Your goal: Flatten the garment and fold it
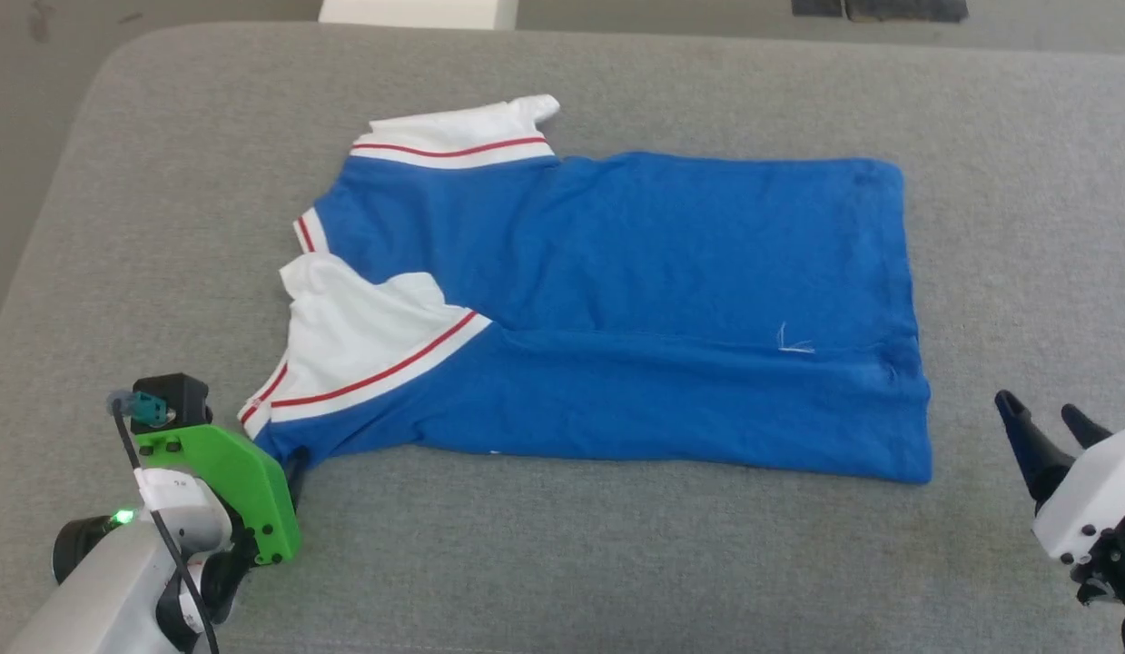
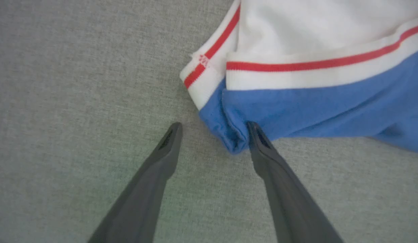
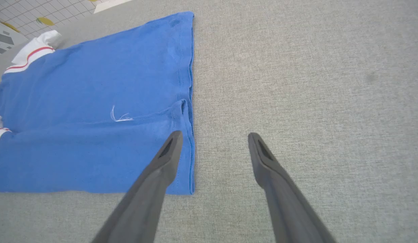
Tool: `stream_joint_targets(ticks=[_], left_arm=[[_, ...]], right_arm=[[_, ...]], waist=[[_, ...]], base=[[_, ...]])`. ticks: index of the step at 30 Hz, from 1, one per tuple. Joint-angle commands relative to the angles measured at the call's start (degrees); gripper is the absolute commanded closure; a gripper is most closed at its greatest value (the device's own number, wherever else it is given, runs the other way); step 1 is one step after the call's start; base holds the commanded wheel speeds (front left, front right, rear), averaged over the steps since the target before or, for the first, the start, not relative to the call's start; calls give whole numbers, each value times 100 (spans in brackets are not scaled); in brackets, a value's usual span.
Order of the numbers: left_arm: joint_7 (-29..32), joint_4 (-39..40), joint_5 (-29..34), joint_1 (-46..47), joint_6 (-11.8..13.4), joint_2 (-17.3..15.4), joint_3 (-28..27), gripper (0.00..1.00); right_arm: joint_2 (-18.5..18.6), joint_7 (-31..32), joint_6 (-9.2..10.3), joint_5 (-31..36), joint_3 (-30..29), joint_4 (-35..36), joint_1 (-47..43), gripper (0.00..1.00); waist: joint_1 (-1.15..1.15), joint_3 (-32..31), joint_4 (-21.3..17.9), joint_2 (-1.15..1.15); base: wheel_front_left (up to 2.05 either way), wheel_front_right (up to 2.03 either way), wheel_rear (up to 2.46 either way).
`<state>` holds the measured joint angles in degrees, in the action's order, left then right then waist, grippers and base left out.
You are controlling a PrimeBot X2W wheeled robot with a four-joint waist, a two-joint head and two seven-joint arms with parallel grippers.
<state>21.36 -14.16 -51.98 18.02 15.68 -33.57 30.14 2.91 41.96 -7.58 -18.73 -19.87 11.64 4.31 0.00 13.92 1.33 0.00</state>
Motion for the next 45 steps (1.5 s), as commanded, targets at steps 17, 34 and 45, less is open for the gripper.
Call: stream_joint_targets(ticks=[17,34,45], left_arm=[[-787,268,-188,26,-342,180,-283,100],[-848,613,-344,-254,-299,152,-353,100],[-760,1060,-516,-766,67,-83,-558,100]], right_arm=[[-3,866,9,1726,1142,-390,274,0],[-3,916,9,1826,1560,-1315,614,100],[166,1080,9,1320,1107,-300,192,100]], waist=[[0,334,122,0],[0,353,318,0],[0,-311,277,0]], base=[[0,0,0],[0,0,0],[0,0,0]])
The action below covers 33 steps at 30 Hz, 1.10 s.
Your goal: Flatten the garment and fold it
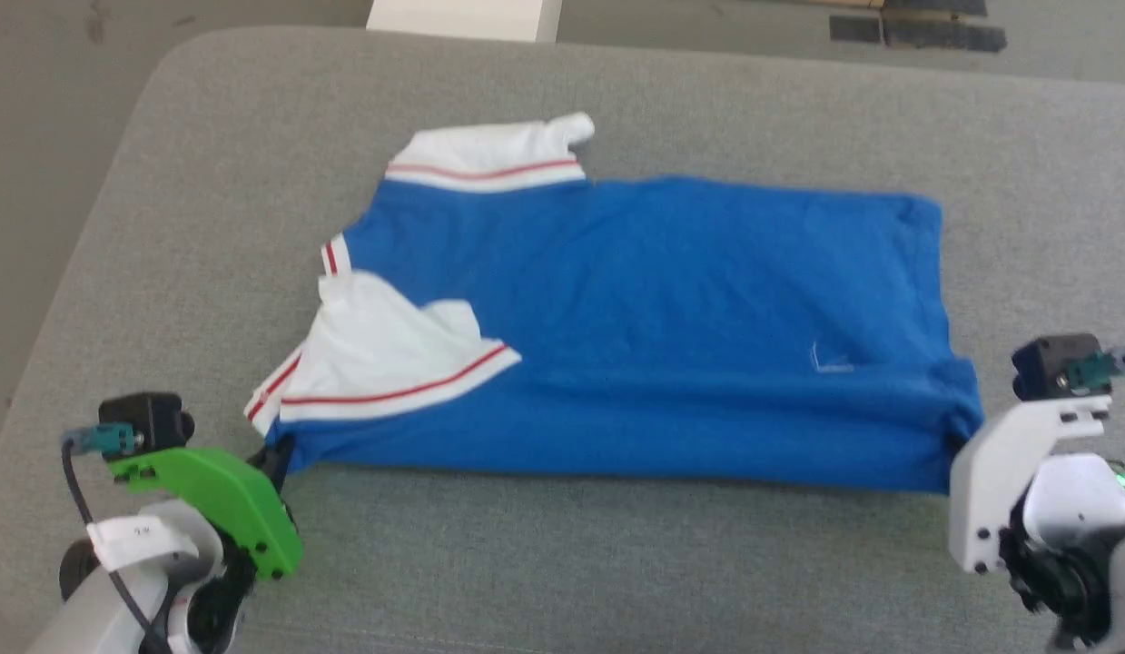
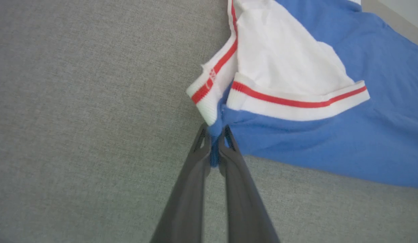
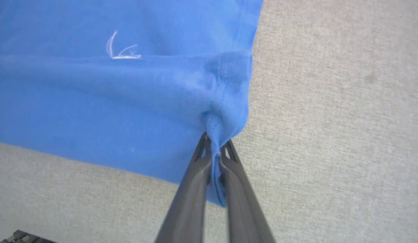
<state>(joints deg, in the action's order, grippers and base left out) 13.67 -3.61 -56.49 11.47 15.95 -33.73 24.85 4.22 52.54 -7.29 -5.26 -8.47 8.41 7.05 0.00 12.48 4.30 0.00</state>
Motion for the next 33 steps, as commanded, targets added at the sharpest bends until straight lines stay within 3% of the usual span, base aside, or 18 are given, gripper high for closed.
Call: stream_joint_targets(ticks=[1,5,11,12,13,14,15,21,26,33], left_arm=[[54,90,-93,-220,107,-99,-35,100],[200,283,-224,-604,309,-153,-38,100],[371,11,-310,-689,271,-8,154,100],[386,-41,-329,-660,257,28,165,100],[412,-103,-363,-627,240,71,173,89],[442,-158,-365,-597,228,81,194,53],[461,-190,-365,-570,222,79,200,0],[343,-21,-238,-350,237,-122,44,0],[-172,332,209,200,198,-241,-122,0],[-692,-168,924,1429,-435,-82,215,0]], right_arm=[[38,103,-20,-55,-81,116,-196,100],[9,329,-20,-69,-252,238,-600,100],[-76,208,-20,-66,-313,-157,-782,100],[-86,160,-20,-64,-329,-223,-777,73],[-97,112,-20,-44,-358,-299,-774,0],[-105,70,-20,-20,-369,-362,-766,0],[-111,47,-20,-28,-383,-403,-755,0],[-130,-140,-20,-307,-593,-207,-590,0],[-133,-585,-20,-485,-790,223,-173,0],[-134,-826,-20,-404,-973,299,553,0]], waist=[[0,-204,-22,0],[0,-285,-24,0],[0,-316,-19,0],[0,-320,-18,0],[0,-329,-16,0],[0,-337,-20,0],[0,-346,-27,0],[0,-429,-82,0],[0,-416,-131,0],[0,-139,-209,0]], base=[[0,0,0],[0,0,0],[0,0,0],[0,0,0],[0,0,0],[0,0,0],[0,0,0],[0,0,0],[0,0,0],[0,0,0]])
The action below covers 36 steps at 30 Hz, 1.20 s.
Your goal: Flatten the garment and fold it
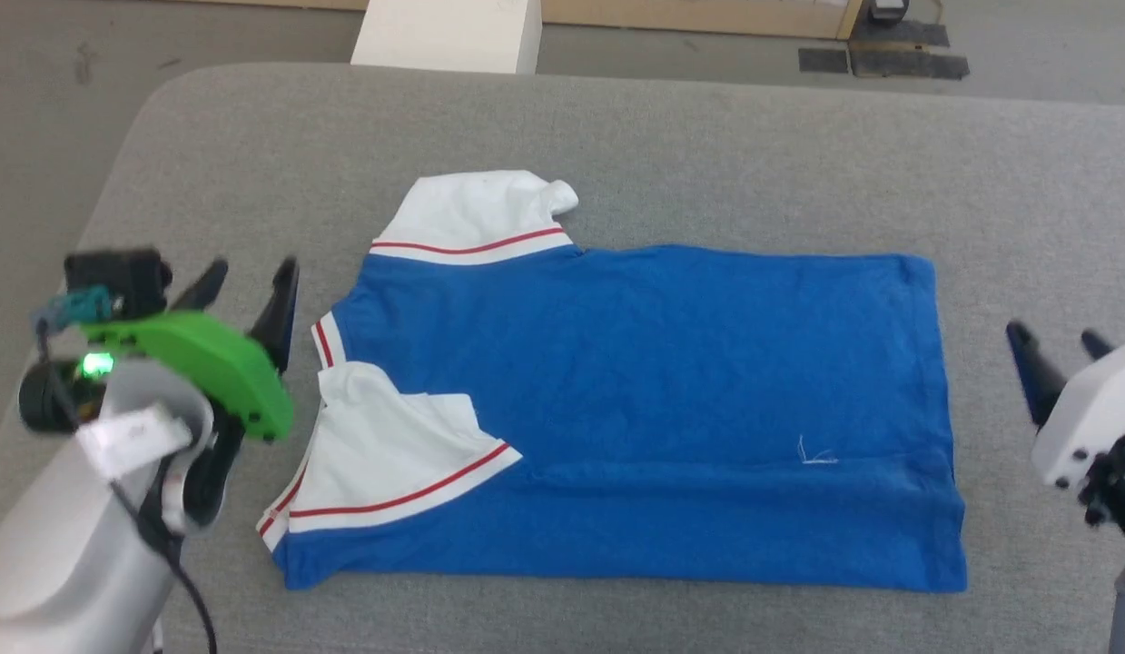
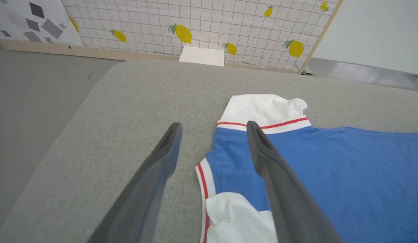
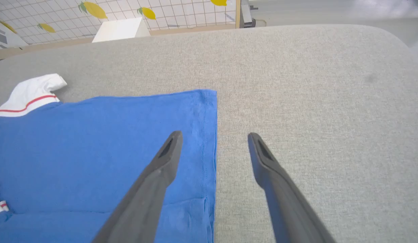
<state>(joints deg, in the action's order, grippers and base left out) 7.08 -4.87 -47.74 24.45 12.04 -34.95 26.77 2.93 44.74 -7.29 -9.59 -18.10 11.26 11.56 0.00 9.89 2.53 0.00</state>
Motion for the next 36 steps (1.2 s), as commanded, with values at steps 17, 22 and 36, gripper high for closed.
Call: stream_joint_targets(ticks=[17,22,36], left_arm=[[553,-2658,539,3935,-1181,928,504,0],[1607,-3216,500,4448,-1280,935,751,0],[3735,-3667,24,4262,-954,880,967,53]], right_arm=[[-5,-88,-20,362,216,67,1194,0],[-5,-102,-20,291,316,190,1126,0],[-5,-252,-20,52,216,537,756,0]], waist=[[0,1783,-367,0],[0,2071,-567,0],[0,2375,-735,0]], base=[[0,0,0],[0,0,0],[0,0,0]])
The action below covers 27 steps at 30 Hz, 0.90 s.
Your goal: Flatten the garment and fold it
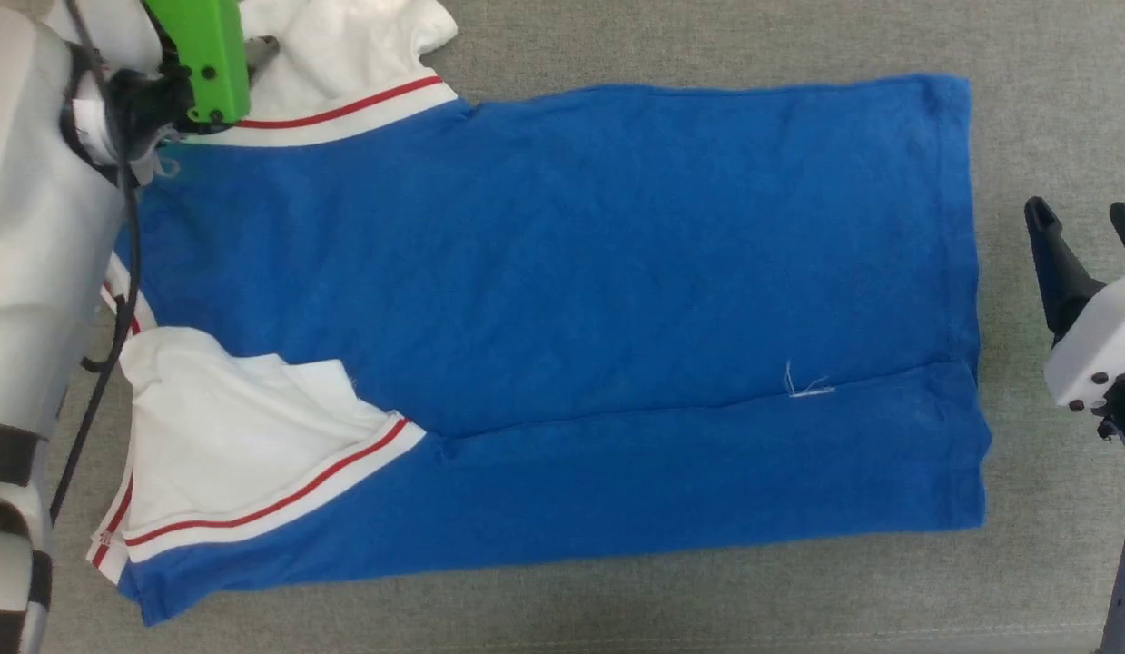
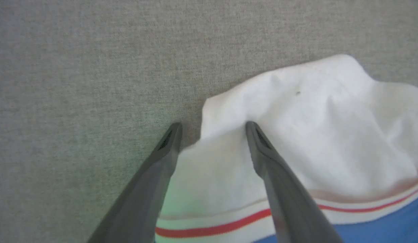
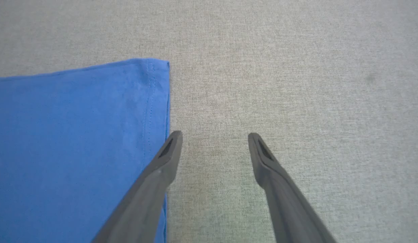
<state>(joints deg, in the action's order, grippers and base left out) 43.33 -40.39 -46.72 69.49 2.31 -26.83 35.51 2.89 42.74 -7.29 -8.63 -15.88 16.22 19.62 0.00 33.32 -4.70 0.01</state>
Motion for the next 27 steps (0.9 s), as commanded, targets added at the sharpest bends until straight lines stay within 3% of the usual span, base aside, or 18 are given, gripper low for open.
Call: stream_joint_targets(ticks=[1,2,11,16,24,27], left_arm=[[118,-79,-102,-275,19,55,83,78],[70,-22,-135,-314,3,40,53,100],[-761,480,-838,-624,-255,154,-661,100],[-1038,1036,-969,-851,-454,75,-796,100],[-1343,2166,-967,-1162,-346,-95,-953,100],[-1347,2480,-925,-1242,-270,-157,-950,100]], right_arm=[[-2,-52,-20,-52,-9,52,-43,0],[-2,-52,-20,-56,-12,69,-27,0],[-2,44,-20,104,30,143,154,0],[9,456,-20,484,245,149,613,0],[666,1827,-20,1013,729,-642,1512,0],[741,2069,-20,1122,833,-894,1724,0]], waist=[[0,43,-9,-1],[0,55,1,-1],[0,-84,199,-1],[0,-153,329,-1],[0,-65,496,-1],[0,7,561,-1]], base=[[0,0,0],[0,0,0],[0,0,0],[0,0,0],[0,0,0],[0,0,0]])
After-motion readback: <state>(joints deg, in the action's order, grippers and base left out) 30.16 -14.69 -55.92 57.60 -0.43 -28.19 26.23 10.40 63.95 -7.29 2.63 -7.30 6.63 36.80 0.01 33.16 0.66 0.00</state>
